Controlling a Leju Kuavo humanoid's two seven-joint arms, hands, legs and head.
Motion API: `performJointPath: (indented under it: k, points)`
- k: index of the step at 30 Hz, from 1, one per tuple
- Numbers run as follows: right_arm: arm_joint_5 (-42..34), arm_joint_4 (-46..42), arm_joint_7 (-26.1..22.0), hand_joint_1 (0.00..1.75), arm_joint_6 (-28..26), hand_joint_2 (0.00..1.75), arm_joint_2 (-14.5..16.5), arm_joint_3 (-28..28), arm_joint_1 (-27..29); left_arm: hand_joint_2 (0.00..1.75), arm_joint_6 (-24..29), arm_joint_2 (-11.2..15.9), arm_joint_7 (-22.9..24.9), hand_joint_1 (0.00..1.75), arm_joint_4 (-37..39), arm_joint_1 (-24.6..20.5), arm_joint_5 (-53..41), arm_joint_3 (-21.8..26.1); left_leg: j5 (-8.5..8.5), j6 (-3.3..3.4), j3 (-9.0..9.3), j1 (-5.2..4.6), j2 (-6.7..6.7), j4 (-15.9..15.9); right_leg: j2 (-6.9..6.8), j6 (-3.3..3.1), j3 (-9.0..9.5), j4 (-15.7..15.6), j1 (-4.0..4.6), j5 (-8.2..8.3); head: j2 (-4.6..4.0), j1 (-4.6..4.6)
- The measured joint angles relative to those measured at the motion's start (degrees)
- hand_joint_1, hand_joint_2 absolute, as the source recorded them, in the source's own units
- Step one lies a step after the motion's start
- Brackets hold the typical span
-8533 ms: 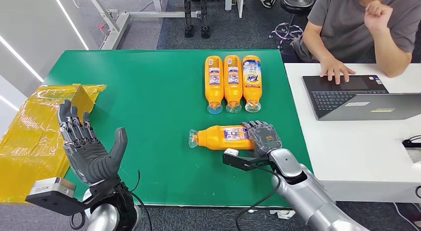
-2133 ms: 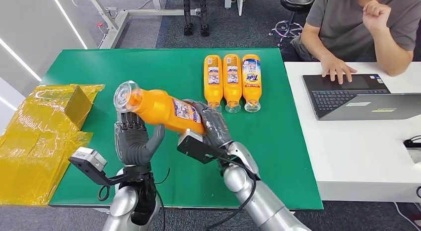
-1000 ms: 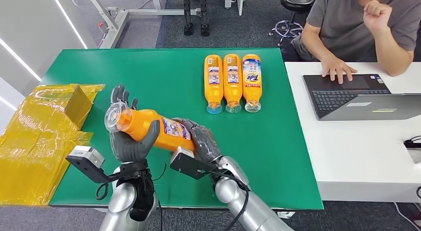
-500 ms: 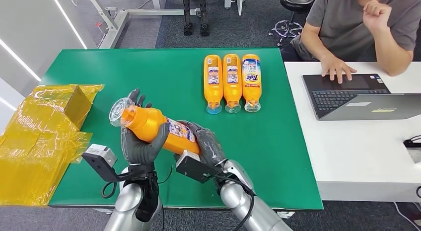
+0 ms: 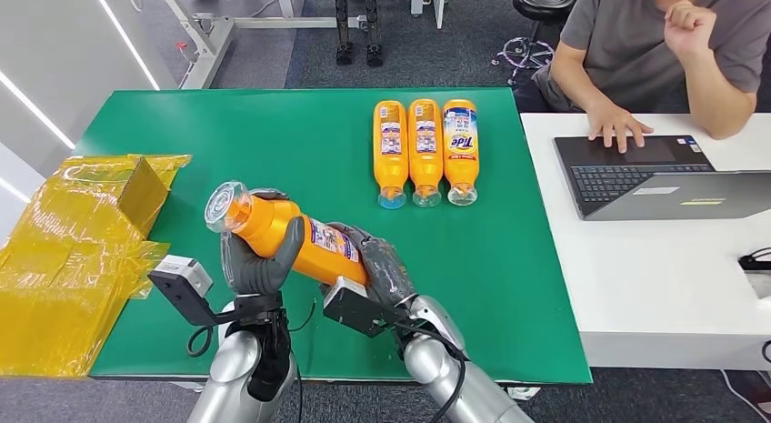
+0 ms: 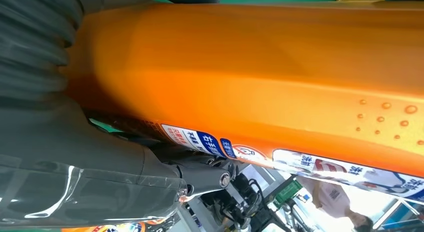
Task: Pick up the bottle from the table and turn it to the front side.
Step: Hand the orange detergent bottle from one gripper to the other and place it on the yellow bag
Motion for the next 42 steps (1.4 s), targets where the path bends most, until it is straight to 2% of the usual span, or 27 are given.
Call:
performJointPath:
  k: [2, 12, 20, 23, 27, 29, 32, 37, 42]
  points:
    - [0.85, 0.15, -0.06, 0.0, -1.3, 1.75, 0.0, 0.13, -0.02, 1.75, -0.05, 0.0, 0.0, 1.75, 0.01, -0.02, 0.48, 0.07, 0.0, 0.0, 0.0, 0.0, 0.0, 0.0, 0.0, 0.0, 0.0, 0.0, 0.0, 0.0, 0.0, 0.0]
    - [1.6, -0.48, -2.21, 0.0, -8.97, 1.75, 0.0, 0.82, 0.41, 1.75, 0.08, -0.4, 0.02, 1.75, 0.03, -0.04, 1.88, 3.24, 0.0, 0.0, 0.01, 0.0, 0.01, 0.0, 0.0, 0.0, 0.0, 0.01, 0.0, 0.0, 0.0, -0.01]
    - [-3.42, -5.14, -8.62, 0.0, -15.37, 1.75, -0.02, 0.22, 3.29, 1.75, -0.13, -0.42, 0.02, 1.75, 0.04, -0.03, 0.92, 3.91, -0.01, 0.0, 0.0, 0.0, 0.0, 0.0, 0.0, 0.01, -0.01, -0.01, 0.0, -0.02, 0.0, 0.0]
    - [-5.52, -7.34, -11.24, 0.0, -18.2, 1.75, -0.15, -0.2, 4.8, 1.75, 2.81, 0.03, 0.02, 1.75, 0.04, -0.26, -2.22, 3.91, -0.01, 0.0, 0.0, 0.0, 0.01, 0.0, 0.0, 0.03, -0.01, -0.01, 0.0, -0.03, 0.0, -0.01]
    - [-6.67, -9.63, -12.03, 0.0, -19.22, 1.75, -0.63, -0.42, 6.3, 1.75, 13.0, 2.53, 0.02, 1.75, -0.01, -1.96, -10.46, 3.72, -0.01, 0.0, 0.01, 0.02, 0.01, -0.01, 0.01, 0.02, 0.0, 0.02, 0.0, -0.02, 0.0, -0.01]
    - [-6.81, -10.56, -11.75, 0.0, -19.43, 1.75, -0.91, -0.61, 6.89, 1.75, 15.41, 4.3, 0.02, 1.75, -0.03, -2.82, -15.94, 4.4, 0.0, -0.01, 0.02, 0.02, 0.01, -0.01, 0.01, 0.02, 0.0, 0.04, 0.01, -0.02, 0.0, -0.01]
    - [-7.37, -11.77, -11.59, 0.0, -19.7, 1.75, -1.31, -1.3, 7.86, 1.75, 15.97, 6.26, 0.02, 1.75, -0.02, -3.13, -27.96, 7.69, 0.0, -0.01, 0.03, 0.02, 0.02, -0.02, 0.02, 0.01, 0.0, 0.07, 0.01, -0.02, 0.0, -0.01]
    - [-8.78, -13.08, -12.17, 0.0, -20.82, 1.75, -1.84, -2.89, 9.06, 1.75, 16.04, 8.05, 0.4, 1.75, 0.94, -4.03, -46.5, 16.41, 0.0, -0.01, 0.03, 0.02, 0.03, -0.01, 0.04, 0.02, -0.01, 0.07, 0.01, -0.03, 0.0, 0.01]
    - [-8.31, -14.88, -11.84, 0.0, -21.76, 1.75, -1.99, -4.14, 10.37, 1.75, 16.04, 11.39, 5.11, 1.75, 5.38, -7.73, -60.07, 22.95, 0.01, -0.01, 0.05, 0.02, 0.07, -0.01, 0.07, -0.01, -0.01, 0.08, 0.01, -0.01, 0.0, 0.0]
